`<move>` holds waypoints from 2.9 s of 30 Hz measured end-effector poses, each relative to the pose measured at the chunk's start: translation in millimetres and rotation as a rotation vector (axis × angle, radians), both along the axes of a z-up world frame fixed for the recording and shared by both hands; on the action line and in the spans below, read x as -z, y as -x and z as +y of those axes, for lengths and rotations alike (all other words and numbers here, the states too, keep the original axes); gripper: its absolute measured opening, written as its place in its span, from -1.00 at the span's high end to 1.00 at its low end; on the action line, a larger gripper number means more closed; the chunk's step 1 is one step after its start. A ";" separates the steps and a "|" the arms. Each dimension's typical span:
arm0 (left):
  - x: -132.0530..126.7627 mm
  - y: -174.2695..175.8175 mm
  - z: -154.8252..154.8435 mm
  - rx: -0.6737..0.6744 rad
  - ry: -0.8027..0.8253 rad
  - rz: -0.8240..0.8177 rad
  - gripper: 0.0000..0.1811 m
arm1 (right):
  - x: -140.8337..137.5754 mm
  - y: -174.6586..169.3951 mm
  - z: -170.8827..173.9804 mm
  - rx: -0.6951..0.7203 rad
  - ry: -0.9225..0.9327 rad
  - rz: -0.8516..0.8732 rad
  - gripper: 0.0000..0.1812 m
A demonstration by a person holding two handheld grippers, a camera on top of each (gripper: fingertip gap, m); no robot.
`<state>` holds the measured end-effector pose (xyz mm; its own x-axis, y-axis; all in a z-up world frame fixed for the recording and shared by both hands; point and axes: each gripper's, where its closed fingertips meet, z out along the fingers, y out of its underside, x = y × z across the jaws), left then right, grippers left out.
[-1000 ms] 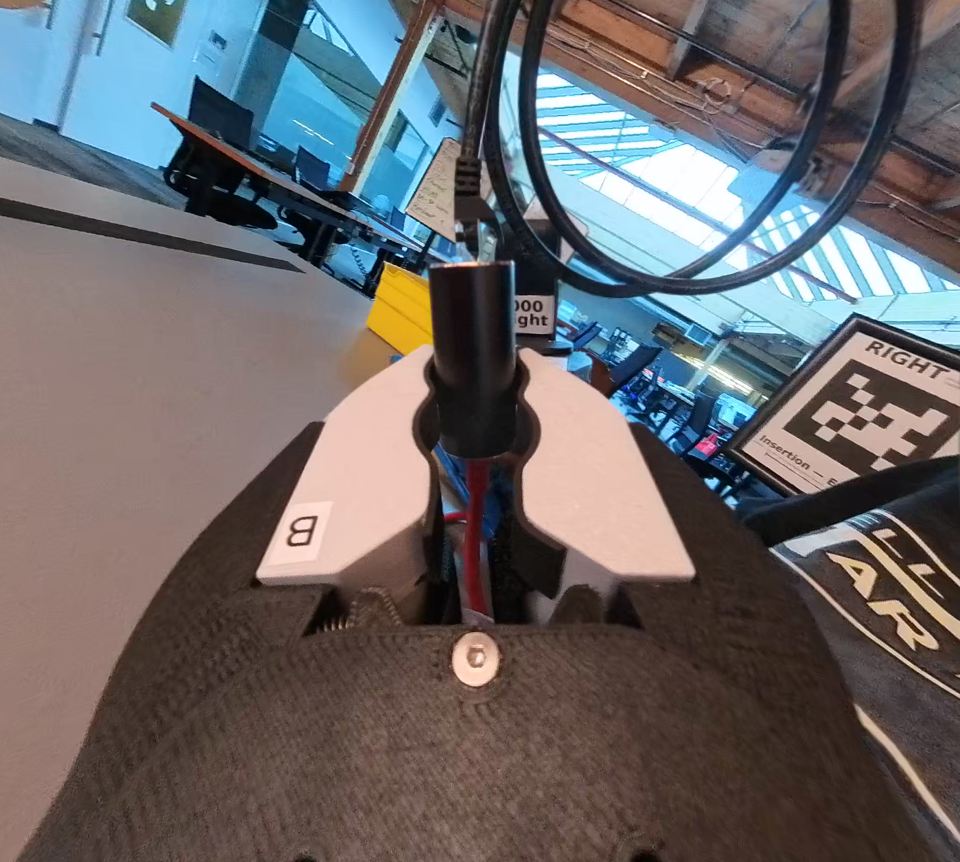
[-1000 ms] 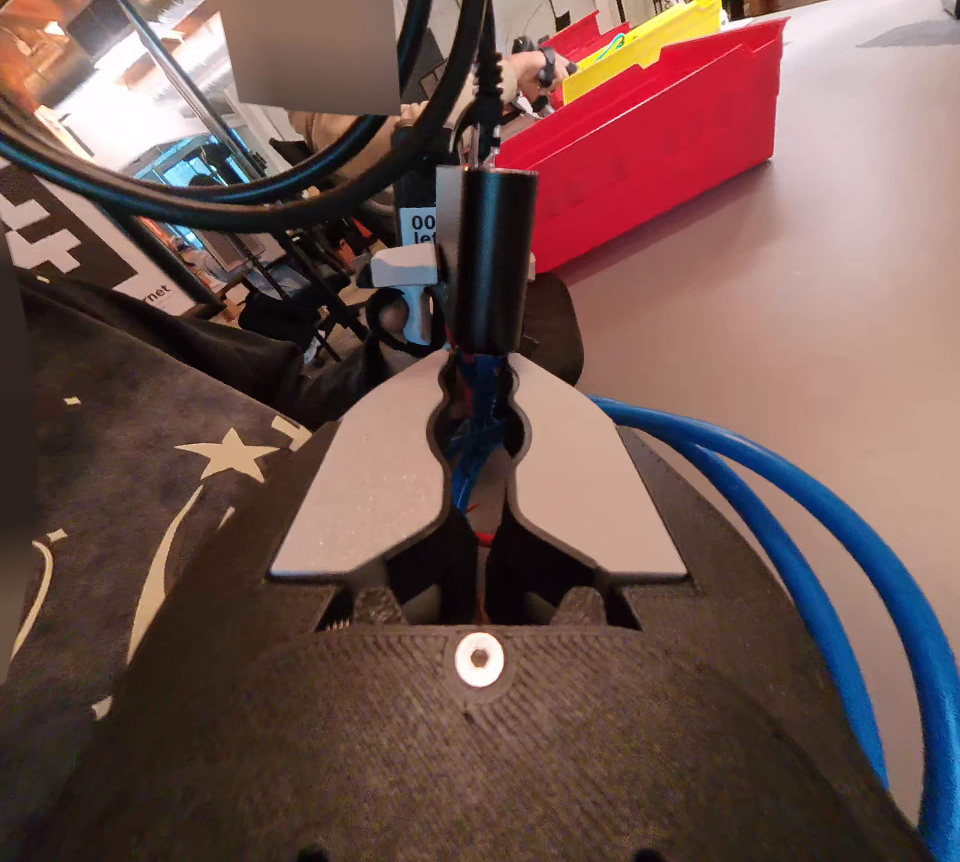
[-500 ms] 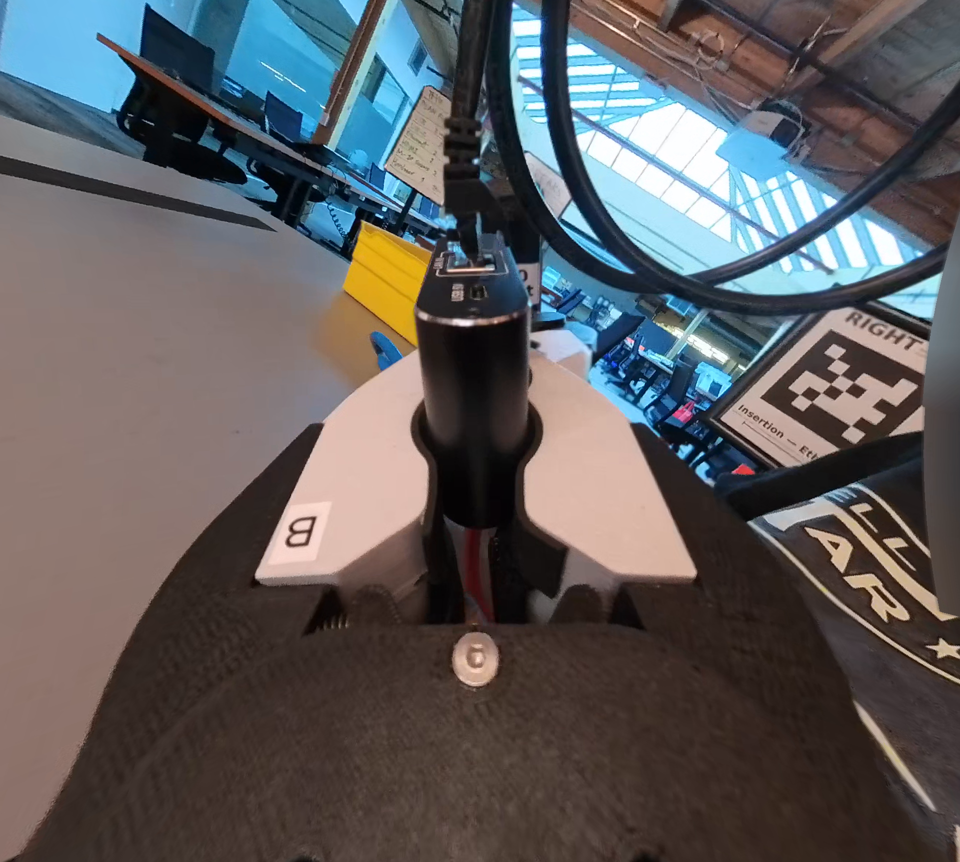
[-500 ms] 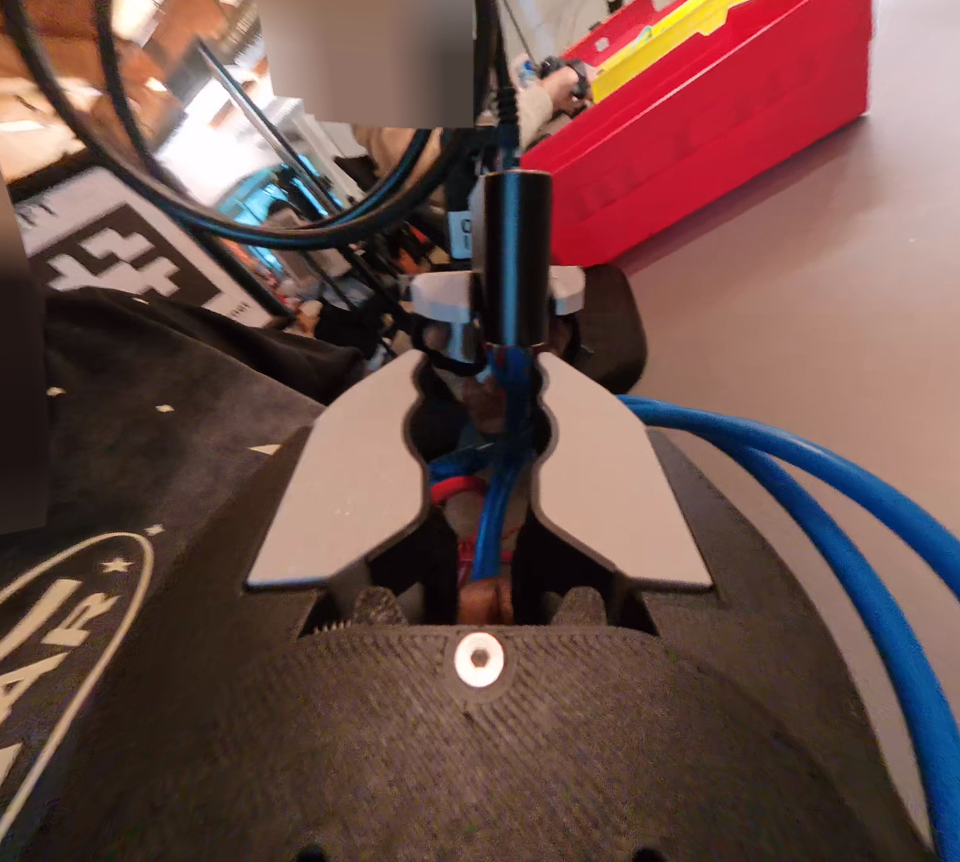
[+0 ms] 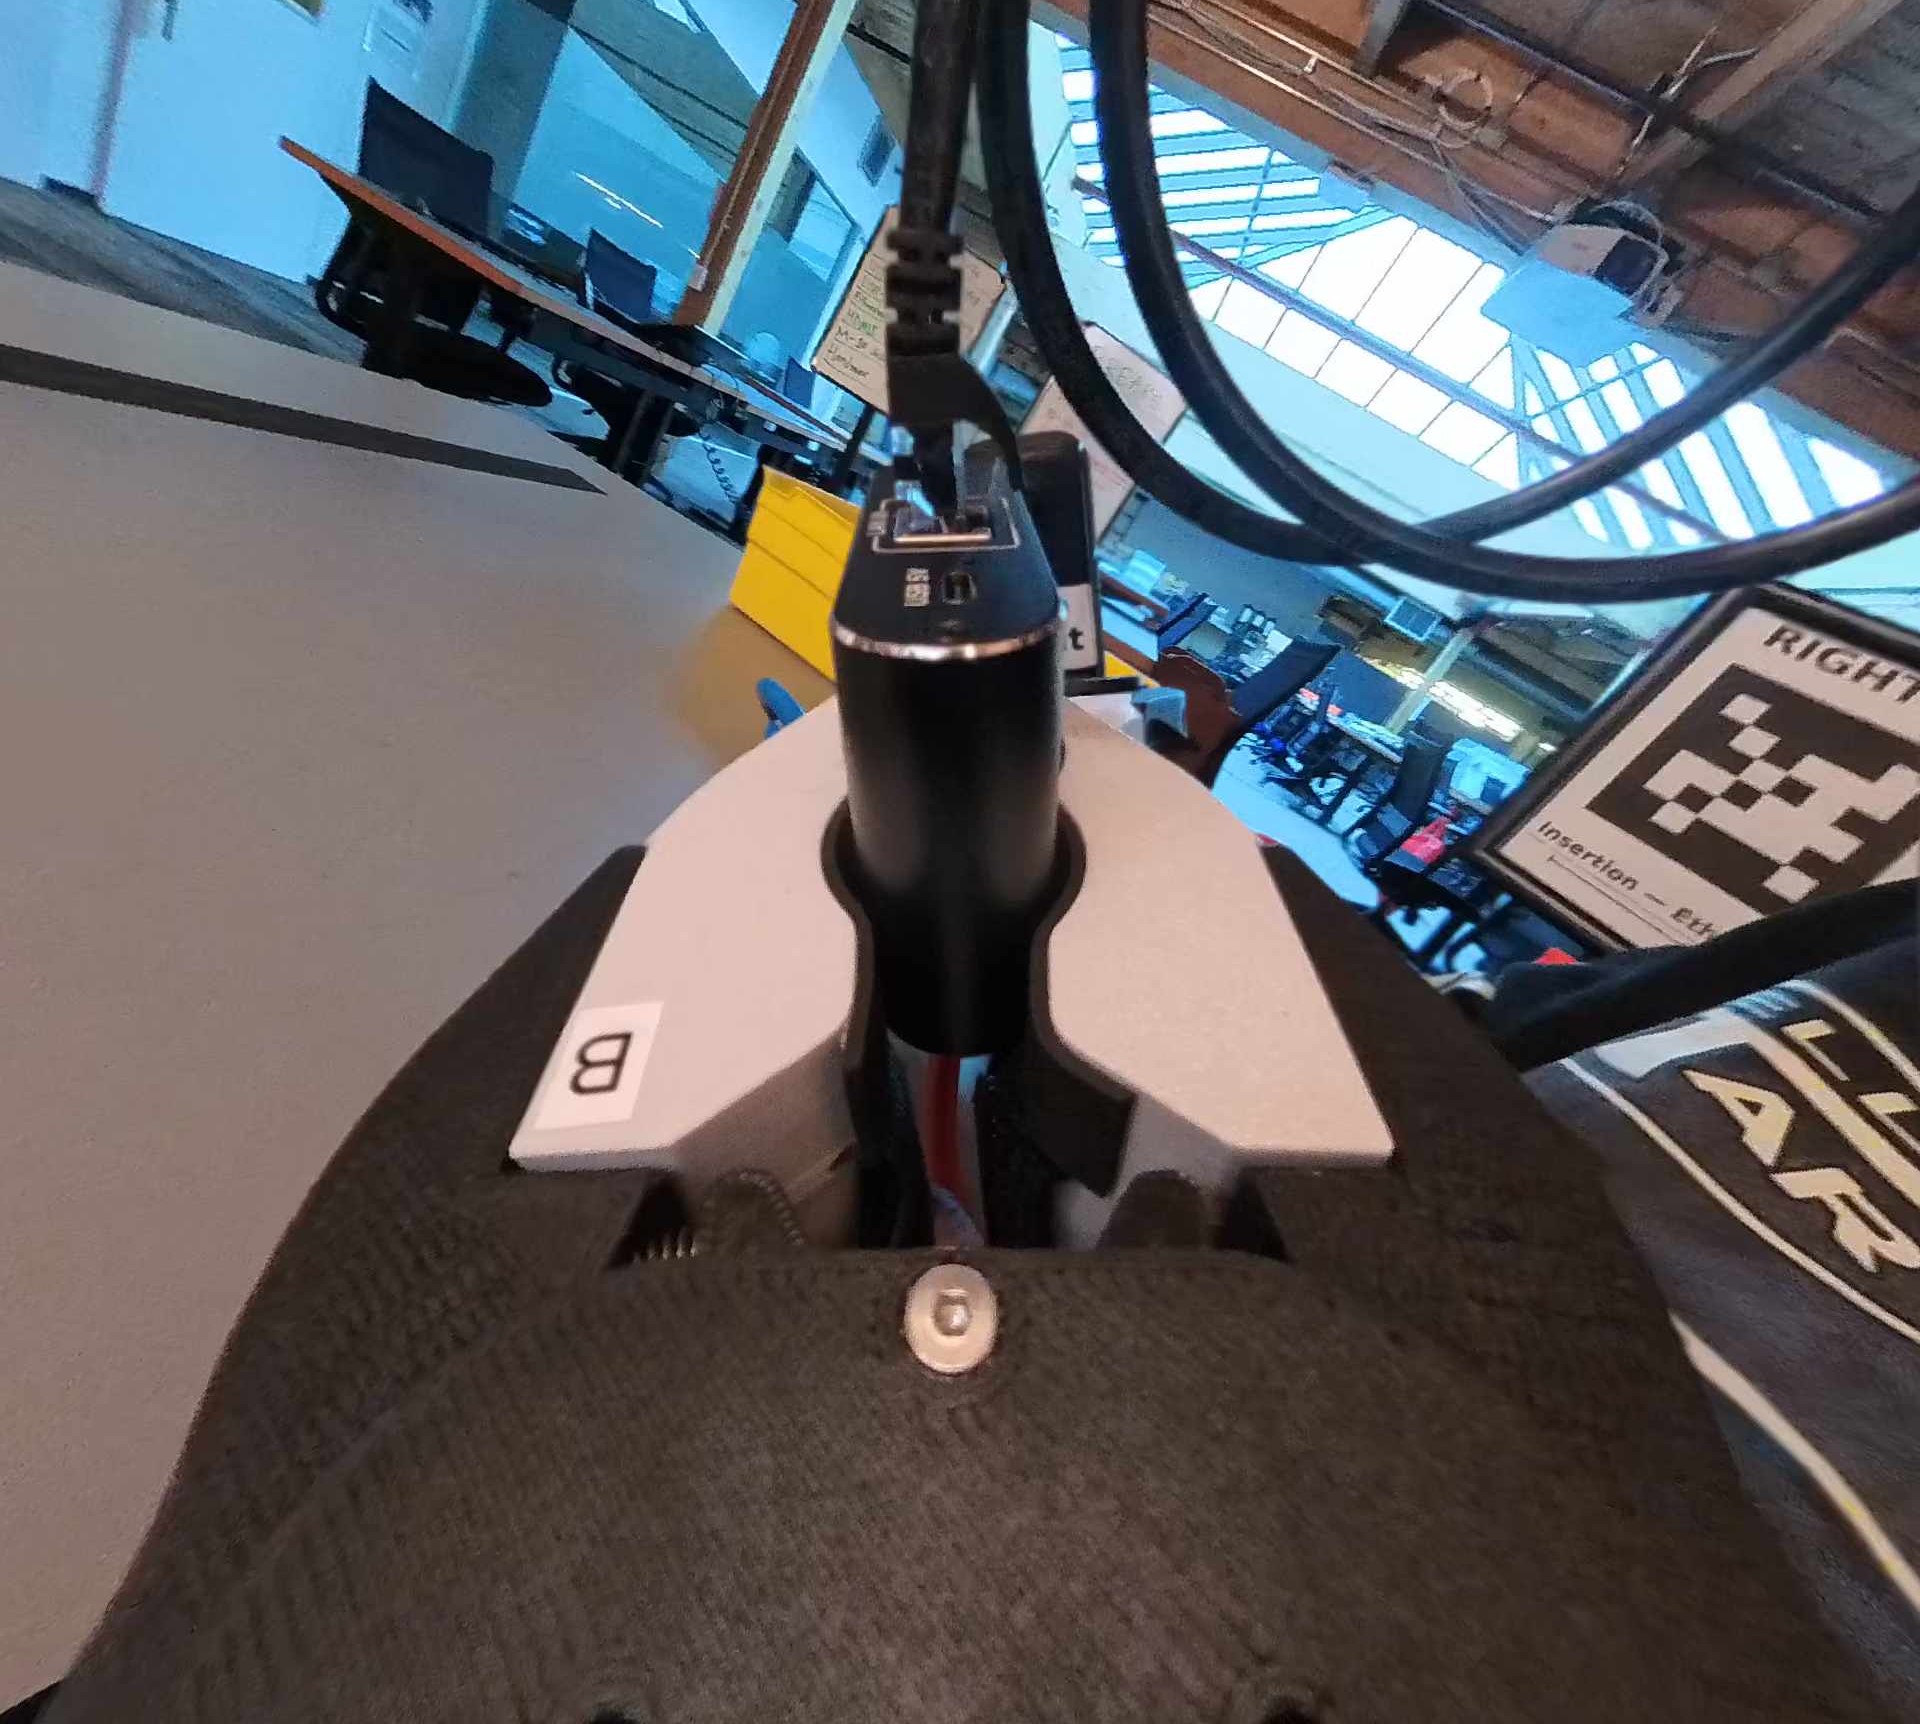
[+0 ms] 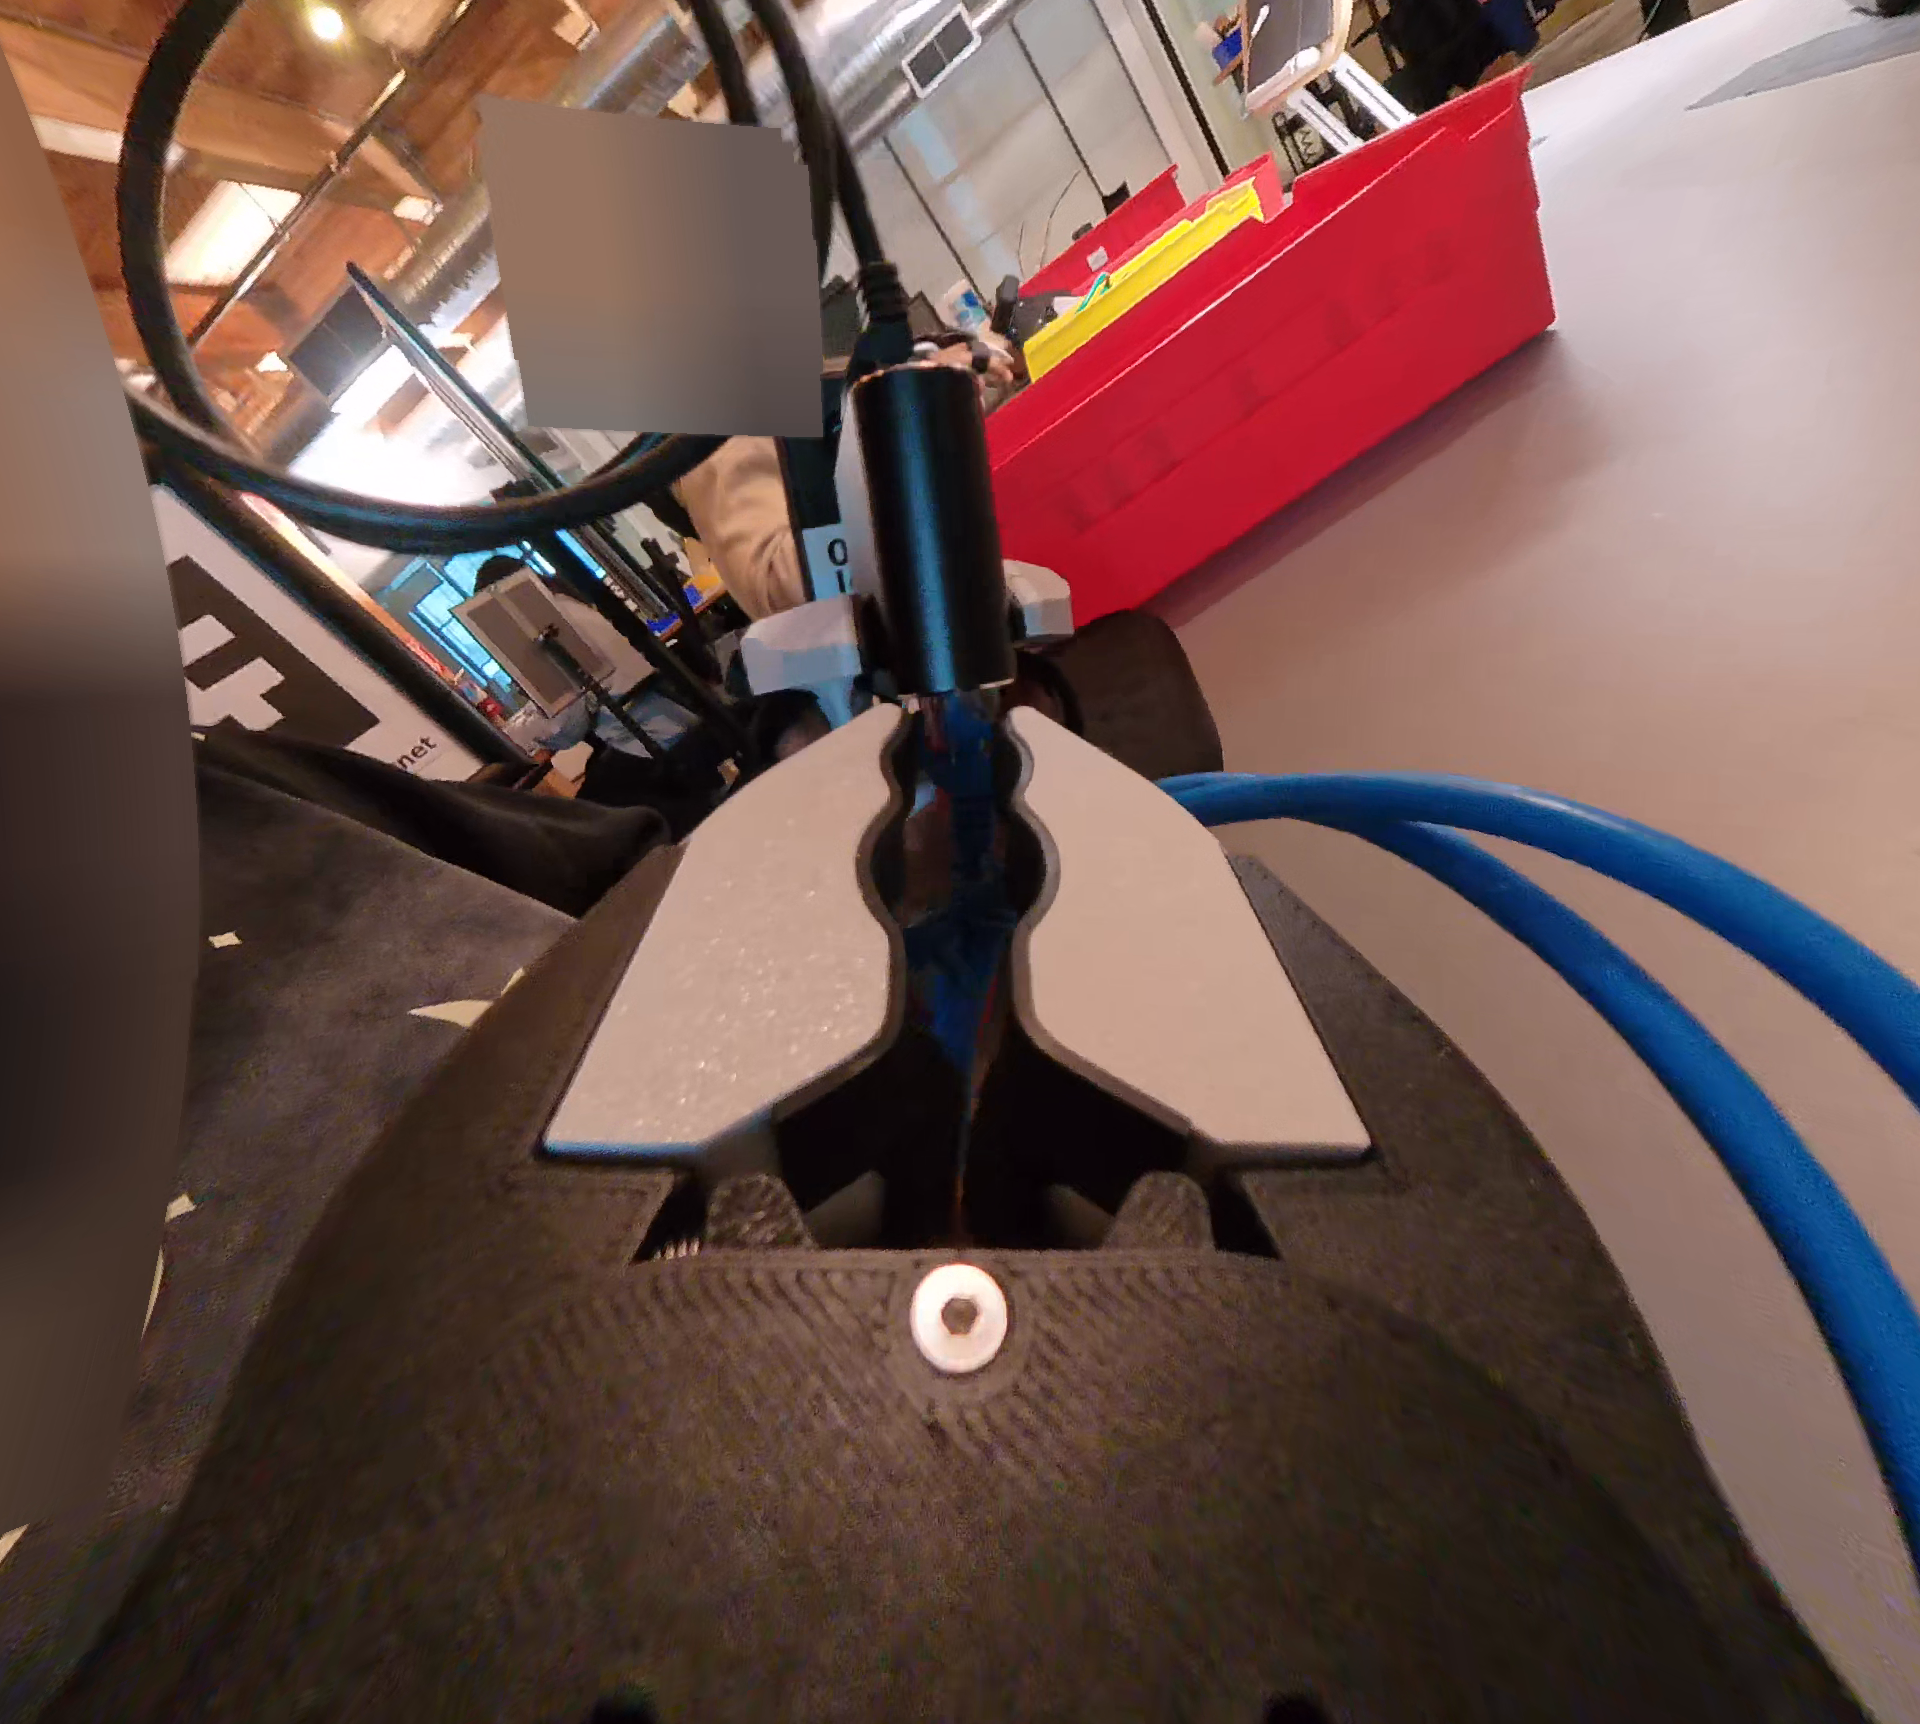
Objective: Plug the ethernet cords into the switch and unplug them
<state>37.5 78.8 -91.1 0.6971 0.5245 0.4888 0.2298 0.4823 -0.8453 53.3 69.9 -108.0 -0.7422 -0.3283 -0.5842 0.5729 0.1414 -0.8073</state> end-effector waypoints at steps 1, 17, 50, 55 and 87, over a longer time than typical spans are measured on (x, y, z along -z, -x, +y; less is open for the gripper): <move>-0.1 -0.3 0.0 -0.015 0.017 0.013 0.71 | 0.4 0.5 -0.5 0.005 0.003 -0.006 0.87; -22.8 -19.9 3.7 -0.212 0.236 0.364 0.71 | 32.5 18.1 -9.1 0.380 -0.163 0.301 1.00; -18.0 -0.3 -42.5 -0.178 -0.158 0.099 0.70 | 106.8 76.5 -9.9 -0.420 -0.661 1.041 0.85; -18.2 -0.2 -44.2 -0.185 -0.167 0.099 0.71 | 83.9 91.2 0.7 -0.235 -0.631 1.125 0.92; -15.4 2.8 -40.5 -0.188 -0.137 0.090 0.71 | 10.7 227.6 441.6 1.211 -1.058 0.593 0.94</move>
<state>34.6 38.3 -75.7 0.6371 0.5821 0.5052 0.0522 0.6213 -0.7818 -174.3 511.5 -118.7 -0.4358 0.8600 0.2654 0.4266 0.4570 -0.7805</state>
